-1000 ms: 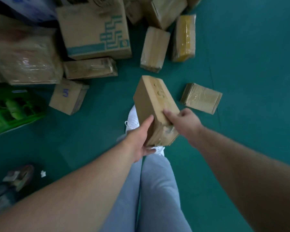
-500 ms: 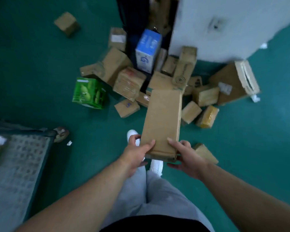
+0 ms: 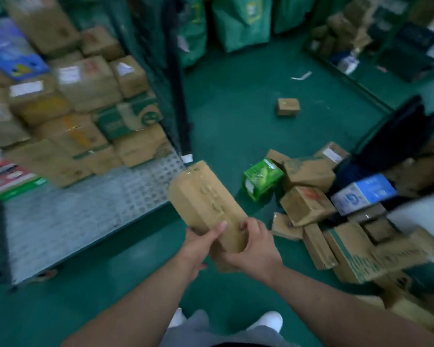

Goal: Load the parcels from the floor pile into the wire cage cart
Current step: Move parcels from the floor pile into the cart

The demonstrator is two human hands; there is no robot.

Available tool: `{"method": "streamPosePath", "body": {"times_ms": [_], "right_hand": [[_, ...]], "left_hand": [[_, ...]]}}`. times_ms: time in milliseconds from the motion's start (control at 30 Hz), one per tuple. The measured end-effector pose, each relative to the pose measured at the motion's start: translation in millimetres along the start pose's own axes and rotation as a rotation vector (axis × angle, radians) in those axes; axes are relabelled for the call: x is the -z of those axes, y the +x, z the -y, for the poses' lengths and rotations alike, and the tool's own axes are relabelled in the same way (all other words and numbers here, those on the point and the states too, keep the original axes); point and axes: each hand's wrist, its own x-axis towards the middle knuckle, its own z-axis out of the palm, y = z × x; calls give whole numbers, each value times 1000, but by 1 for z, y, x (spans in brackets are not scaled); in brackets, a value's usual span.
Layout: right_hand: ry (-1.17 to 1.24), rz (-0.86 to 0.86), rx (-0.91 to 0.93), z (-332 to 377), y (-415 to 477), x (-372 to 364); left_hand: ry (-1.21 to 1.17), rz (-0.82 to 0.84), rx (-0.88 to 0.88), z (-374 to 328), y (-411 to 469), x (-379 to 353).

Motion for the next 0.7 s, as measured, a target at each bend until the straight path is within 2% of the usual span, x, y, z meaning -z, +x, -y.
{"method": "streamPosePath", "body": {"times_ms": [67, 133, 233, 300, 433, 600, 700], "right_hand": [[-113, 18, 121, 73, 15, -51], [-78, 60, 146, 119, 27, -86], [241, 219, 122, 193, 52, -138], [403, 271, -1, 228, 71, -163], [534, 396, -309, 266, 99, -197], [768, 738, -578, 303, 139, -184], [920, 818, -641, 320, 182, -175]], "left_hand": [[-155, -81, -19, -15, 3, 70], [-287, -138, -27, -29, -1, 122], [-366, -210, -30, -48, -8, 226], [-401, -207, -18, -58, -13, 283], [-495, -149, -25, -83, -17, 351], [-702, 7, -18, -127, 8, 376], [-726, 32, 31, -161, 41, 375]]}}
